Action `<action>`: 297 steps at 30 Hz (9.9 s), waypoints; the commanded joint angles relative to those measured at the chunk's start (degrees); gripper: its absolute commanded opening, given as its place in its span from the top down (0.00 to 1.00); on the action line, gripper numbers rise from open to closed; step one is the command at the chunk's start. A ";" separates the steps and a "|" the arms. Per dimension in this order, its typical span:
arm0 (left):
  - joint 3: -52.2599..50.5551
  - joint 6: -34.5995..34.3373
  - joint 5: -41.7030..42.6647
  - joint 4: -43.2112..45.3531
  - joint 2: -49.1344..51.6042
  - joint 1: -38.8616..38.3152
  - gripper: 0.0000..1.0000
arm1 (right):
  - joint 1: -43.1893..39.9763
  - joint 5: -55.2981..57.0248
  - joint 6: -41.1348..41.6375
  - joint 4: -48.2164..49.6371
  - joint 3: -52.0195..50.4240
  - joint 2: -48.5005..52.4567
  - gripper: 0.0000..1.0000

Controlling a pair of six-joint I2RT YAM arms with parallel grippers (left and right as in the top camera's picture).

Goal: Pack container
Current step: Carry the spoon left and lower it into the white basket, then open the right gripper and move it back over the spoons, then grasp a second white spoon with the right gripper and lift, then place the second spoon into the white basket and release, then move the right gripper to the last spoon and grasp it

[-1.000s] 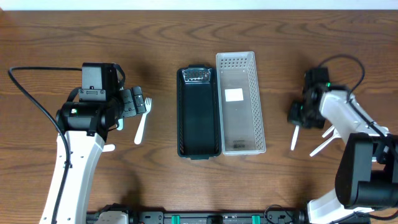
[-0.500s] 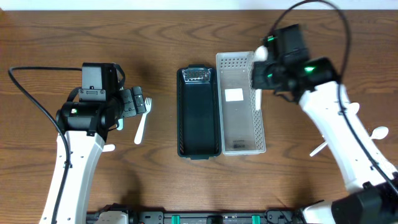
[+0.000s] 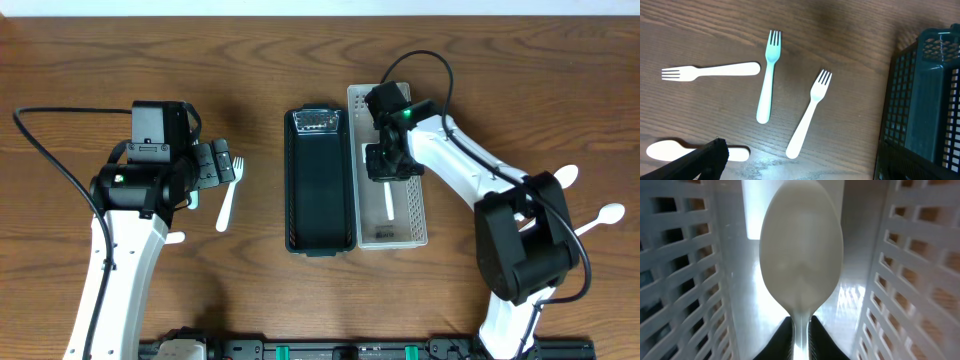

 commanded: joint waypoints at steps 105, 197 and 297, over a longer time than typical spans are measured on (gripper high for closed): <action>1.07 -0.11 -0.09 -1.18 0.13 0.24 0.02 | -35.87 -10.62 -11.17 -0.59 7.65 -13.38 0.99; 1.07 -0.11 -0.09 -1.60 0.13 0.24 0.02 | -49.57 3.26 -0.98 19.06 -41.86 -23.21 0.27; 1.07 -0.11 -0.09 -2.01 0.13 0.24 0.02 | -62.90 3.82 1.42 -5.18 -4.63 -4.42 0.04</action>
